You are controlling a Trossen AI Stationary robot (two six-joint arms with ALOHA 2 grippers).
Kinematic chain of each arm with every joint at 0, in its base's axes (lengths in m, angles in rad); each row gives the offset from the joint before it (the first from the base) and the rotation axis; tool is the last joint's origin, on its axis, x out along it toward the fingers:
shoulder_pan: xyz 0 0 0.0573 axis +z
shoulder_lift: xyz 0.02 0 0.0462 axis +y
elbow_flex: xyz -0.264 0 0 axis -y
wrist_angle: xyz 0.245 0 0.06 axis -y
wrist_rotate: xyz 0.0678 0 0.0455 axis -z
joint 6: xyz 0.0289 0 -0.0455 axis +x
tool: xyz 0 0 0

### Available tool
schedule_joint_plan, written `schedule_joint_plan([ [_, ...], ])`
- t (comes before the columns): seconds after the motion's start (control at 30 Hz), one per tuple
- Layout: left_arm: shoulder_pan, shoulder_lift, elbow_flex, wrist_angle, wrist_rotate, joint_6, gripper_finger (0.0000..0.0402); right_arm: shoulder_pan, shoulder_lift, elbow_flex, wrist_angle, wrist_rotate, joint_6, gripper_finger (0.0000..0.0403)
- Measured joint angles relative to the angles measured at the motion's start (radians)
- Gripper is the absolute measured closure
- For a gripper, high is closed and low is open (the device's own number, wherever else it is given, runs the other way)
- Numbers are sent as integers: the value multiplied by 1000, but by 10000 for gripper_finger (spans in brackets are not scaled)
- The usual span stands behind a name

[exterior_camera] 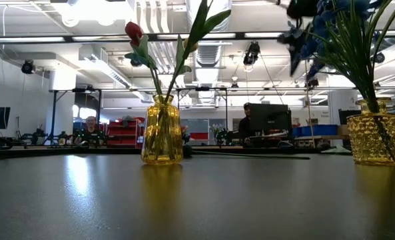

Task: Sort flowers into vase by color
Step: Put the right black flower into the right yellow vase

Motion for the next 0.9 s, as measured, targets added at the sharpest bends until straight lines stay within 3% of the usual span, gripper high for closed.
schedule_joint_plan([
  [0.17, 0, 0, 0, 0, 0, -1, 310, -143, 84, -28, -59, 12, -109, 172],
  [0.37, 0, 0, 0, -9, 8, -14, 310, -151, 172, -66, -56, 5, -100, 172],
  [0.57, -1, 0, 0, -11, 9, -57, 310, -73, 183, -155, -10, 181, 62, 182],
  [0.73, -3, 0, 0, -24, 9, -64, 310, 17, 148, -286, -24, 234, 215, 208],
  [0.9, -2, 3, 0, -23, 9, -33, 310, 27, 102, -462, 0, 277, 342, 235],
])
